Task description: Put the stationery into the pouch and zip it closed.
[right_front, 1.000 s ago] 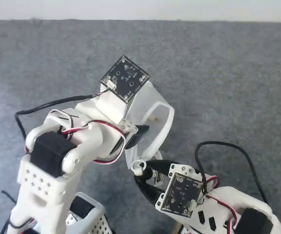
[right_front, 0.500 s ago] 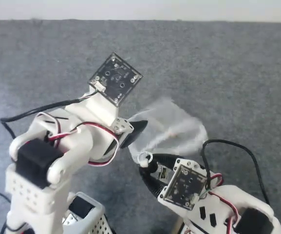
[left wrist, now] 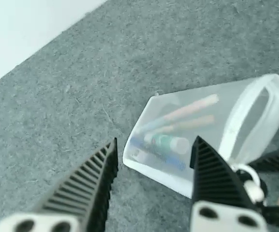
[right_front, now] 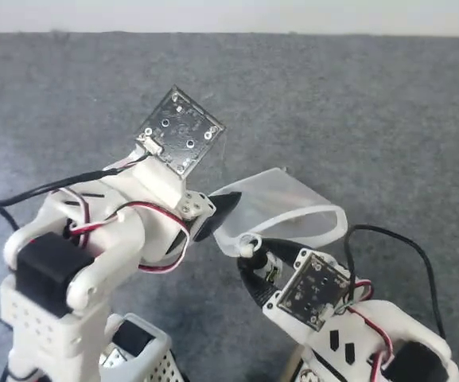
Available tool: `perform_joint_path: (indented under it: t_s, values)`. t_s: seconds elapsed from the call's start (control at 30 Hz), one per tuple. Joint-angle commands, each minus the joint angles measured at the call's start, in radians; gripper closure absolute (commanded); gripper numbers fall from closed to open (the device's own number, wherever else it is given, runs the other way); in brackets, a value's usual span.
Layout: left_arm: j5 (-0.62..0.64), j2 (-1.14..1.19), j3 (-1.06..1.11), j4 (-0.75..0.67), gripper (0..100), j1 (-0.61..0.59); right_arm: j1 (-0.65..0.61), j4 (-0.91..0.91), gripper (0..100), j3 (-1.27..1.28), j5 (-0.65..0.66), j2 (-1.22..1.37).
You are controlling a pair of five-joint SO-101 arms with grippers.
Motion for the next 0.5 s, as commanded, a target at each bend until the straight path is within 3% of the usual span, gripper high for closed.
perform_joint_path:
  t_s: [0.0,0.23,0.37,0.47]
  values:
    - [-0.008,-0.12,0.002,0.037,77,-0.006,0.022,-0.027,99.3,-0.031,-0.011,-0.001]
    - [-0.037,-0.233,0.191,0.035,76,0.0,0.022,-0.027,99.3,-0.043,-0.043,-0.001]
    - [-0.044,-0.295,0.28,0.035,67,0.002,0.024,-0.021,99.3,-0.054,-0.044,-0.002]
    - [-0.094,-0.339,0.335,0.029,66,0.002,0.044,-0.022,99.3,-0.054,-0.038,-0.03]
